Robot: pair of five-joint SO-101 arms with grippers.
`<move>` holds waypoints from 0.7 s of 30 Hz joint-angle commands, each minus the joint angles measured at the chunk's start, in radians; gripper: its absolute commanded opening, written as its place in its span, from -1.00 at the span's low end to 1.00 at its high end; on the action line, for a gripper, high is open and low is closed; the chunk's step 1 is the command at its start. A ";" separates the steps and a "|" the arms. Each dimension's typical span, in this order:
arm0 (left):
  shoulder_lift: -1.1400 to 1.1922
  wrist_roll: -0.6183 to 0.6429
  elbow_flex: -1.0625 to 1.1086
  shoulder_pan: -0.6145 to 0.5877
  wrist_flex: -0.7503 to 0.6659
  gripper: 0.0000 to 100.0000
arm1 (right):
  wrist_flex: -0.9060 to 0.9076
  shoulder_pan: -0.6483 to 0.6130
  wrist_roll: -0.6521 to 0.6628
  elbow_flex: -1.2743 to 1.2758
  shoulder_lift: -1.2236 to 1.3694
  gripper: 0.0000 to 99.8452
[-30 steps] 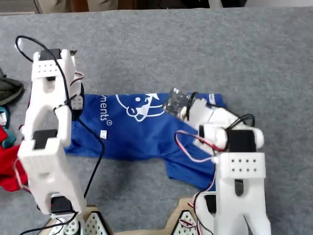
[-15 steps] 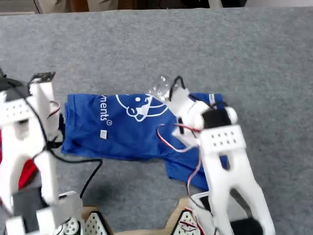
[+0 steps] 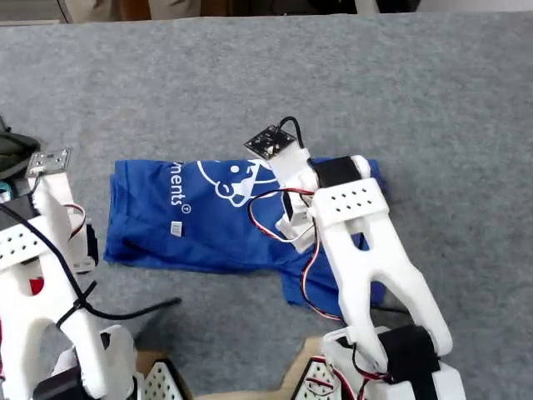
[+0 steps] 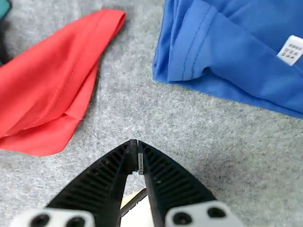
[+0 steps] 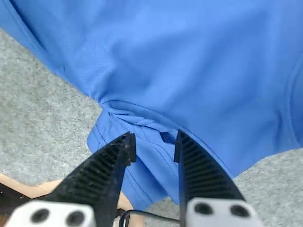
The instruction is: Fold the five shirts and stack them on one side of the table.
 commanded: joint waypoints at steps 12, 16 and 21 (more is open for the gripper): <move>-0.035 0.000 0.002 -0.014 -0.003 -0.96 | -0.138 0.102 0.075 0.188 0.004 -0.71; -0.035 0.002 0.002 -0.014 -0.003 -0.96 | -0.138 0.137 0.114 0.216 0.001 -0.71; -0.035 0.003 0.002 -0.014 -0.003 -0.96 | -0.140 0.137 0.118 0.211 0.001 -0.71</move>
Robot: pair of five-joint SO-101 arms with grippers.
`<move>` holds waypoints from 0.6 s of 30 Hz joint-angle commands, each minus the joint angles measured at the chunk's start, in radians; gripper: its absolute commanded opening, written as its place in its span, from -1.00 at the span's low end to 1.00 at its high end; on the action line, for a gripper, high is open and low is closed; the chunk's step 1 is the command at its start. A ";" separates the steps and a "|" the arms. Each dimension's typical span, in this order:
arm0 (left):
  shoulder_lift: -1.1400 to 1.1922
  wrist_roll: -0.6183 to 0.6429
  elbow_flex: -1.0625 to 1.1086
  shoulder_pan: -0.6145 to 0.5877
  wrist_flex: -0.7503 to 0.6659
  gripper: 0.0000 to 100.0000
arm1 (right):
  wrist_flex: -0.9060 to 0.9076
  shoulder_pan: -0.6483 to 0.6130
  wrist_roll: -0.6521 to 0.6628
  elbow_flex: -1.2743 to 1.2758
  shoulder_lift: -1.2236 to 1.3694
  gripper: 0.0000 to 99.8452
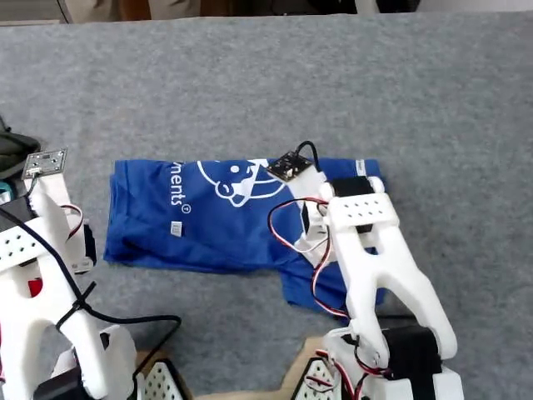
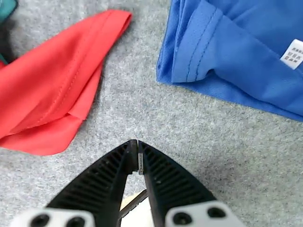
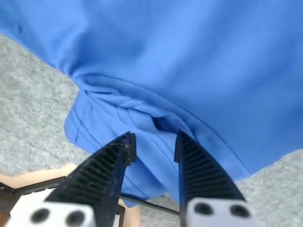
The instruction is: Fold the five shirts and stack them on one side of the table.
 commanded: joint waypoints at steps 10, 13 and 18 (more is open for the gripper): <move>-0.028 0.003 0.008 -0.008 -0.005 -0.96 | -0.074 0.010 0.012 0.001 0.005 -0.71; -0.028 0.003 0.008 -0.008 -0.005 -0.96 | -0.084 -0.016 0.031 0.002 0.005 -0.71; -0.028 0.005 0.002 -0.008 -0.005 -0.96 | -0.084 -0.053 0.035 0.002 0.005 -0.71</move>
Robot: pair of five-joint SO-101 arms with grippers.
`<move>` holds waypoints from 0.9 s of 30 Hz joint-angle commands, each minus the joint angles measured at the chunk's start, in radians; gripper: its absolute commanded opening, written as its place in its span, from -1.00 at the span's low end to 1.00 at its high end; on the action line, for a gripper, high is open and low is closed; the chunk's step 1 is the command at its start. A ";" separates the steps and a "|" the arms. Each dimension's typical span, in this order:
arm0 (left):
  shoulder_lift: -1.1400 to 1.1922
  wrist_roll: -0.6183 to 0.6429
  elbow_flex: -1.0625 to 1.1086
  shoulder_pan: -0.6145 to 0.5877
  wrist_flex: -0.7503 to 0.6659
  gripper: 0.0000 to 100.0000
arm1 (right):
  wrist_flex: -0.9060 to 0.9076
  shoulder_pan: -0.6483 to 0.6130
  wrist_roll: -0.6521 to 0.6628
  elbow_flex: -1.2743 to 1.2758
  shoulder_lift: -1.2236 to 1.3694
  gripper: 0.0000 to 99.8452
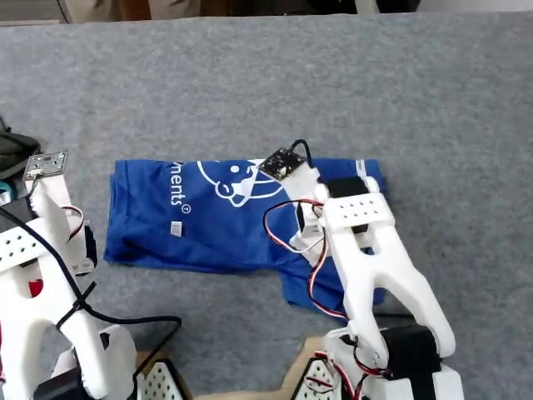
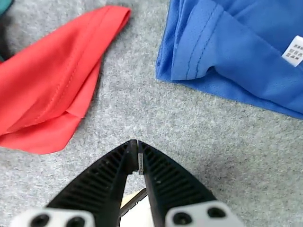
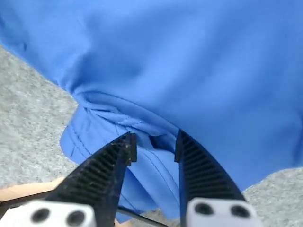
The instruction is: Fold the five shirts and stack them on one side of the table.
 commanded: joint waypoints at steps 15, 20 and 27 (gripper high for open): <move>-0.028 0.005 -0.009 -0.008 -0.006 -0.96 | -0.014 -0.016 0.029 0.024 0.004 -0.96; -0.028 0.005 -0.005 -0.008 -0.006 -0.96 | -0.026 -0.010 0.055 0.068 0.002 -0.97; -0.028 0.005 -0.003 -0.008 -0.005 -0.96 | 0.038 0.018 0.057 0.035 -0.005 -0.97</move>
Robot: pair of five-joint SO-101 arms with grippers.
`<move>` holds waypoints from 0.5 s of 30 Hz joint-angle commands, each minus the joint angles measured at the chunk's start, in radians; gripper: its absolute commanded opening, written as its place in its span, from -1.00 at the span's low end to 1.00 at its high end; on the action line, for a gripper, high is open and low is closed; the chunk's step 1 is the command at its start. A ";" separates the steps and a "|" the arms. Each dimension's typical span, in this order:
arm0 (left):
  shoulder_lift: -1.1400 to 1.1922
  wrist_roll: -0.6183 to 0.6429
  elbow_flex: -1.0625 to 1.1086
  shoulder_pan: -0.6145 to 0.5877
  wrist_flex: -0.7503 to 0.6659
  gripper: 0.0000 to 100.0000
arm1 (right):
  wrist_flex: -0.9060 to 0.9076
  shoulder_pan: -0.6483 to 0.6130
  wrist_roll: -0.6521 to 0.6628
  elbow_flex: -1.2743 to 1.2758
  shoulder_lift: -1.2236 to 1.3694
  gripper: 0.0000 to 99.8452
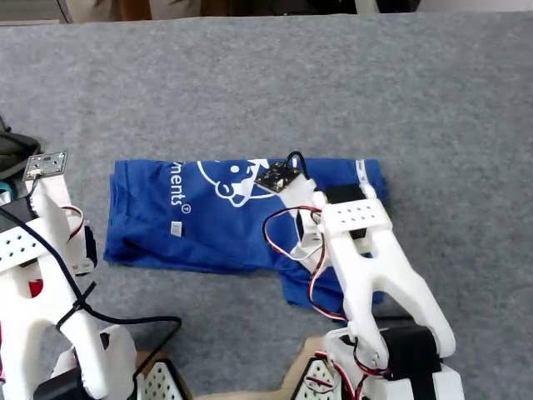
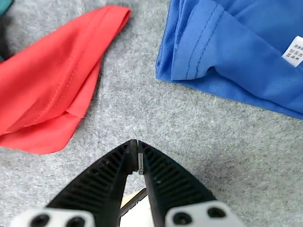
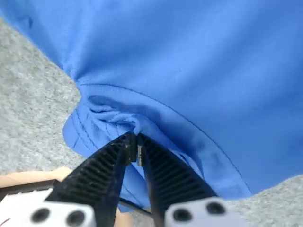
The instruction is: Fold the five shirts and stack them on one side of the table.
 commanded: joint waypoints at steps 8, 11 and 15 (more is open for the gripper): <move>-0.028 0.005 -0.008 -0.008 -0.005 -0.96 | 0.196 0.016 0.094 -0.076 -0.074 -0.97; -0.028 0.005 -0.008 -0.008 -0.005 -0.96 | 0.259 0.005 0.141 -0.076 -0.159 -0.98; -0.028 0.005 -0.008 -0.005 -0.006 -0.96 | 0.308 -0.031 0.193 -0.033 -0.257 -0.98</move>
